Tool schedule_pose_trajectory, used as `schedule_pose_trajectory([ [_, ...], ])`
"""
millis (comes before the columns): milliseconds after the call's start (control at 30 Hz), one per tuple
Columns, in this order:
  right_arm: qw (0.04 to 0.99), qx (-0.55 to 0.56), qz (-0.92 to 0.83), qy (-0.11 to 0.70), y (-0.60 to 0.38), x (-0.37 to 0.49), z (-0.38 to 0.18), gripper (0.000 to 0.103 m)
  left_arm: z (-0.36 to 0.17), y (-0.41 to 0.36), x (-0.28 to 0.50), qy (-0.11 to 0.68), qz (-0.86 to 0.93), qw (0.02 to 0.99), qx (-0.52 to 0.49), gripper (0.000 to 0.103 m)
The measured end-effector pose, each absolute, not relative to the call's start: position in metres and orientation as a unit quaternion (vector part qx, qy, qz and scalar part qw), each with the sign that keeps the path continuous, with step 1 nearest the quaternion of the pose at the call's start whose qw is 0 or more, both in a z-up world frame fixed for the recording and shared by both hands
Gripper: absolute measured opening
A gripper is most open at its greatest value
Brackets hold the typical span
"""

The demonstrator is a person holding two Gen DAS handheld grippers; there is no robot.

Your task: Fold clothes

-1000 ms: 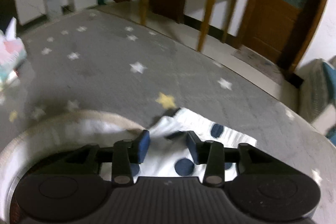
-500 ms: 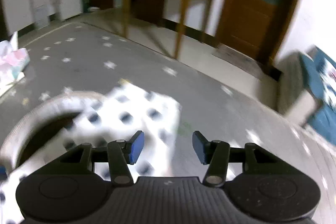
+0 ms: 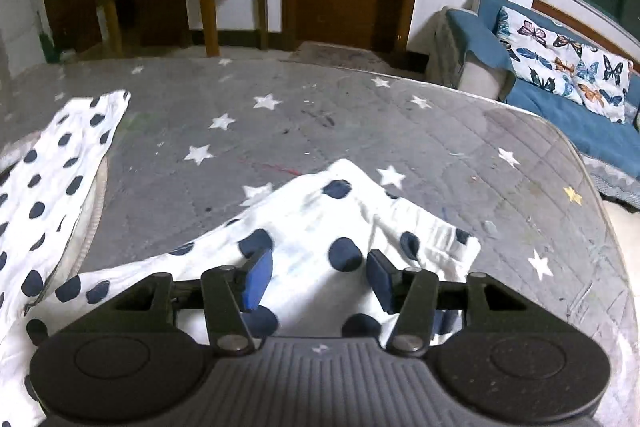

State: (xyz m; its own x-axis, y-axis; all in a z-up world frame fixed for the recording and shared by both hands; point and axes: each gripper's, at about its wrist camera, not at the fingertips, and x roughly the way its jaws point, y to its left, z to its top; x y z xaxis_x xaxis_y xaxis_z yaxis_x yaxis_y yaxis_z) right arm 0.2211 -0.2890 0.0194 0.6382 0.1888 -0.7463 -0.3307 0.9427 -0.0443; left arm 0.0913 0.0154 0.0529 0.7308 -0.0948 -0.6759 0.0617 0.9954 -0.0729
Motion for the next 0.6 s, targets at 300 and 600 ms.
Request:
schedule_pose_trajectory([
  [300, 0.919, -0.063, 0.075, 0.382, -0.327, 0.236, 0.02, 0.048, 0.028, 0.014, 0.116, 0.384, -0.019, 0.923, 0.032, 0.009],
  [600, 0.912, -0.069, 0.151, 0.374, -0.288, 0.237, 0.02, 0.049, 0.036, 0.006, 0.133, 0.367, -0.029, 0.929, 0.04, 0.009],
])
